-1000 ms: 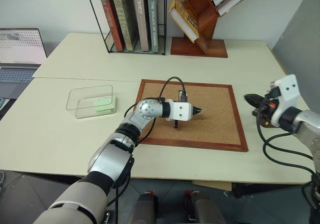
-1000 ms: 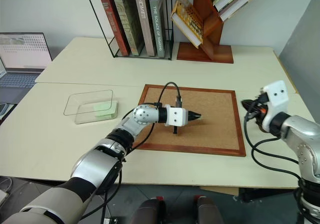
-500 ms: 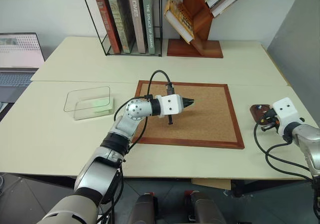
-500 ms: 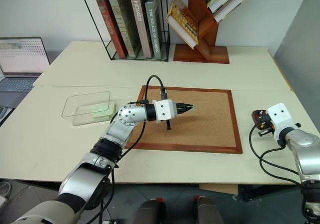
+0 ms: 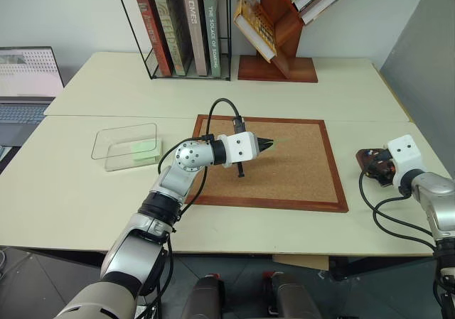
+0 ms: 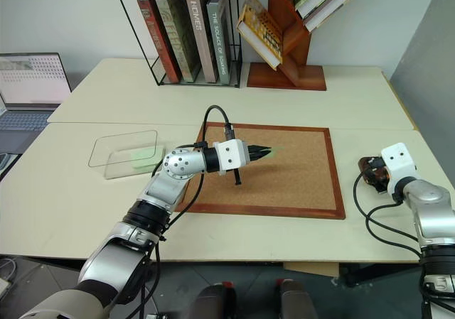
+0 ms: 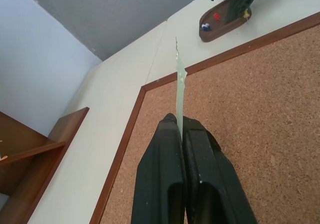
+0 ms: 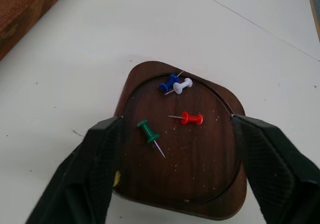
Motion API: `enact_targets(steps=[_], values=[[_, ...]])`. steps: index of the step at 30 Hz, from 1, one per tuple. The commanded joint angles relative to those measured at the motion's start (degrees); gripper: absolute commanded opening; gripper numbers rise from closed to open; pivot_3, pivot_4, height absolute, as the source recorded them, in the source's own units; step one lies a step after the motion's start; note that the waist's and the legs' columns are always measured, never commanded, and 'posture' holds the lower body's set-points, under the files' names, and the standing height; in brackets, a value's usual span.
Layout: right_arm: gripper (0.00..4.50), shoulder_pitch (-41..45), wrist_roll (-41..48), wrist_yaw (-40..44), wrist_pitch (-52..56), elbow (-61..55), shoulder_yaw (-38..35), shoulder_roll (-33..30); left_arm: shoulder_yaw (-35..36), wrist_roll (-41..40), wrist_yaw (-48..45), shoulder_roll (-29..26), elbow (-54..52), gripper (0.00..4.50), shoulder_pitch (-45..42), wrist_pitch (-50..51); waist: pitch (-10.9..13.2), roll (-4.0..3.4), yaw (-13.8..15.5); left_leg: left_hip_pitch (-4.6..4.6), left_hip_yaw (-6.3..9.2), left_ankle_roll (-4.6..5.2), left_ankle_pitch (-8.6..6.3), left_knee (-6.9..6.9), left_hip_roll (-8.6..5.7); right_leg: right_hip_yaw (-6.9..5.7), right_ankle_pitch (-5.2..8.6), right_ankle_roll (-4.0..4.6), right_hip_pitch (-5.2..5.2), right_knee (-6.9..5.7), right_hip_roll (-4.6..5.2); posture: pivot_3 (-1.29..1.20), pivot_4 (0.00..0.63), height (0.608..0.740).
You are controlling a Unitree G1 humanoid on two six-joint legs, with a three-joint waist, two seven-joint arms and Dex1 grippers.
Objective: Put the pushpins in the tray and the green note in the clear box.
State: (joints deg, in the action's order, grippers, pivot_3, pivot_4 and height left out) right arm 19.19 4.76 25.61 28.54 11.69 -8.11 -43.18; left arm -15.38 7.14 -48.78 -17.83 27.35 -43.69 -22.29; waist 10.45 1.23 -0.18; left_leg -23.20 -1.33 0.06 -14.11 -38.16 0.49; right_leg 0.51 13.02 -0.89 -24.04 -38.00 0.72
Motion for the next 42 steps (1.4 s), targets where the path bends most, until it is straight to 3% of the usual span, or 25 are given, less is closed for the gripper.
enact_targets(steps=[1,9,15,21,27,33,42], values=[[4.46,1.4,0.8,-0.7,0.0,-2.8,-3.6,-0.9,0.8,-0.8,1.0,0.0,-1.4,0.0,-1.5,-0.3,0.0,0.0,0.0,0.06,-0.1,0.0,0.0,0.03,0.0,0.1,-0.01,-0.02,0.0,0.0,0.0,0.0,0.15,0.74],[4.46,1.5,2.9,2.9,-1.4,-10.1,-5.9,-2.9,3.1,-2.8,3.4,0.1,-2.3,0.0,-2.9,3.0,0.0,0.01,-0.2,0.22,-0.45,0.02,-0.01,0.07,0.02,0.38,-0.09,-0.16,0.0,0.01,-0.03,0.0,0.15,0.74],[4.46,1.3,8.7,10.6,-6.4,-19.7,-4.3,-0.7,9.0,-7.4,5.6,-2.0,-10.0,0.0,-1.0,15.1,0.0,0.02,-0.4,0.22,-0.45,0.01,-0.01,0.08,0.17,0.39,-0.09,-0.17,-0.02,0.02,-0.2,0.0,0.15,0.74],[4.46,2.7,17.4,19.0,-2.8,-28.3,0.2,1.4,18.0,-11.0,8.7,-9.9,-22.3,0.0,6.0,32.9,0.0,0.03,-1.7,0.25,-0.41,0.01,-0.01,0.1,0.23,0.43,-0.09,-0.16,-0.02,0.0,-0.22,0.0,0.15,0.74],[4.46,8.8,24.4,25.3,3.4,-30.8,7.3,4.2,29.9,-12.6,10.9,-21.9,-29.6,0.0,16.6,49.1,0.1,0.18,-2.4,0.35,-0.48,0.0,-0.01,0.11,0.37,0.44,-0.12,-0.11,-0.04,-0.03,-0.17,0.0,0.15,0.74],[4.46,13.8,22.8,26.6,3.2,-28.1,14.1,8.7,37.5,-11.7,15.5,-28.0,-27.7,0.0,21.5,56.1,0.1,0.32,-1.0,0.31,-0.26,0.0,-0.01,0.11,0.29,0.25,-0.11,-0.07,-0.01,-0.02,0.06,0.0,0.15,0.74],[4.46,14.5,21.1,26.8,3.1,-28.9,17.2,11.0,37.0,-12.9,18.5,-27.2,-23.0,0.0,22.0,57.3,0.0,0.48,-0.2,0.22,-0.34,0.0,-0.02,0.12,0.1,0.24,-0.11,-0.06,-0.04,0.09,0.42,0.0,0.15,0.74]])
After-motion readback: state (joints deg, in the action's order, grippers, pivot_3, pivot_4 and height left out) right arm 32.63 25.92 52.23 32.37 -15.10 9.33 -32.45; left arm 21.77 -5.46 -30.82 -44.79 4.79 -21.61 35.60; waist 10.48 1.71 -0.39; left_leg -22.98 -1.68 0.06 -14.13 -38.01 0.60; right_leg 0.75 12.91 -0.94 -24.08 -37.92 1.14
